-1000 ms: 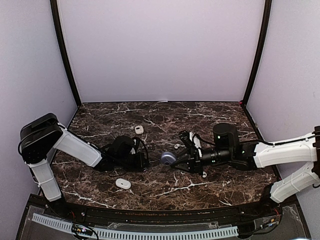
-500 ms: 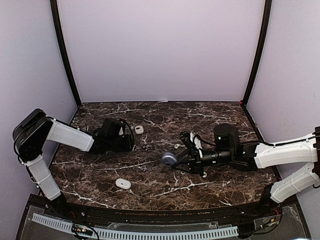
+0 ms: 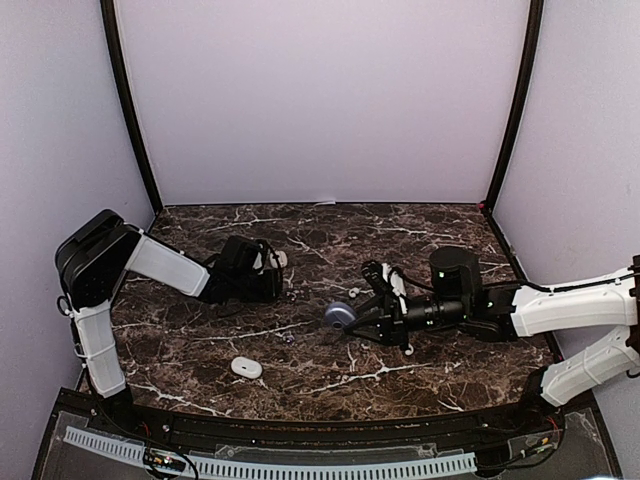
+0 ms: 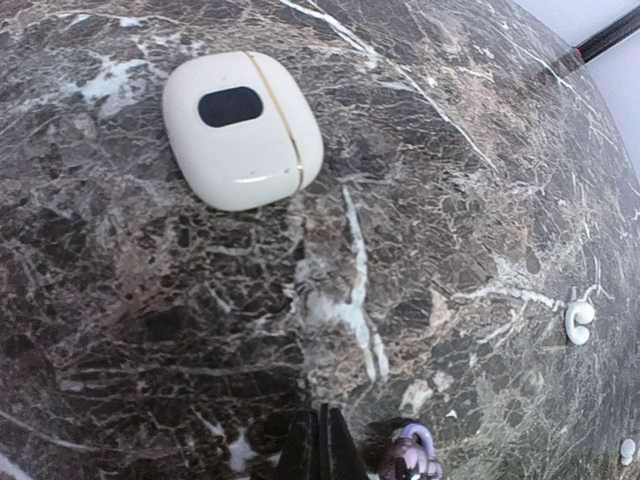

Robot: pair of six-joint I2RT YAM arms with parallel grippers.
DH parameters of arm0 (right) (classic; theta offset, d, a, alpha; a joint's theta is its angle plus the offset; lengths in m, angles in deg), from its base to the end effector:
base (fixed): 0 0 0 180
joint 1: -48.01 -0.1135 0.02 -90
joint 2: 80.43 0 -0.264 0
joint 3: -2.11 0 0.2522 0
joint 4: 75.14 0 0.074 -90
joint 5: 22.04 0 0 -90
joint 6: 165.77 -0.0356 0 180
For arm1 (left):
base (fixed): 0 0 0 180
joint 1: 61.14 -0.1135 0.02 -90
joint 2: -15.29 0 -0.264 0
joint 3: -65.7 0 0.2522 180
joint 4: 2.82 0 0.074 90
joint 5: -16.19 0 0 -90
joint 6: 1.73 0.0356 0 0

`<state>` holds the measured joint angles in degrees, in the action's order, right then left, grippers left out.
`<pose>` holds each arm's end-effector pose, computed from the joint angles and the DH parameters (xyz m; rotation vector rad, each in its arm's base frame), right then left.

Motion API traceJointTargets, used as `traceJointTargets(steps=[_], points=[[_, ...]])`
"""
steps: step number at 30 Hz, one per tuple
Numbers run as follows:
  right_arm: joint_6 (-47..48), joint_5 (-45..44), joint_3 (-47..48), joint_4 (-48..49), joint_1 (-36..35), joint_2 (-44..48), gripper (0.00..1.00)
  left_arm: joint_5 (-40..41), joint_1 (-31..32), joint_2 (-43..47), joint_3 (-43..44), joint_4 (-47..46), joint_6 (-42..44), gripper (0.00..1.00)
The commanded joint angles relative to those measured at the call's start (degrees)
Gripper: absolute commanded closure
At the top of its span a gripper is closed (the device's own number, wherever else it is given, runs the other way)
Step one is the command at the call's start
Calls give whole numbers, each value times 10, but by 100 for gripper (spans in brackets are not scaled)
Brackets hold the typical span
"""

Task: Insert the wireless bluetooth earbuds into the charging case
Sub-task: Move the right earbud to the center of the board.

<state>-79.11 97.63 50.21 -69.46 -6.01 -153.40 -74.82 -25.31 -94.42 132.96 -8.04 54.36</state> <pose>0.1447 0.2293 0.2254 -1.1971 1.6476 1.1478 0.3097 -0.2244 0.1255 0.0488 2.3087 -0.6716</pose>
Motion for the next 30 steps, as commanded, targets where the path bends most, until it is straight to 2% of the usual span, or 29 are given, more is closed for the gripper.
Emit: traceJointTargets(steps=[1,13,17,21,23,26,28,30], points=[[-2,4,7,23,4,0,92,-58,10,2,1,-28,-19,100],[-8,17,17,37,4,-25,92,-105,124,27,1,-24,-77,99],[-8,16,21,33,4,-29,92,-35,124,94,8,45,-28,97],[-6,10,24,22,3,-34,92,19,116,180,14,129,23,88],[-3,5,28,17,4,-39,92,17,107,226,0,147,48,79],[4,3,38,5,4,-51,92,-97,57,302,-61,106,65,58],[9,4,51,-6,4,-62,92,-164,18,347,-113,53,60,33],[16,6,66,-20,4,-75,92,-178,-2,386,-145,40,74,17]])
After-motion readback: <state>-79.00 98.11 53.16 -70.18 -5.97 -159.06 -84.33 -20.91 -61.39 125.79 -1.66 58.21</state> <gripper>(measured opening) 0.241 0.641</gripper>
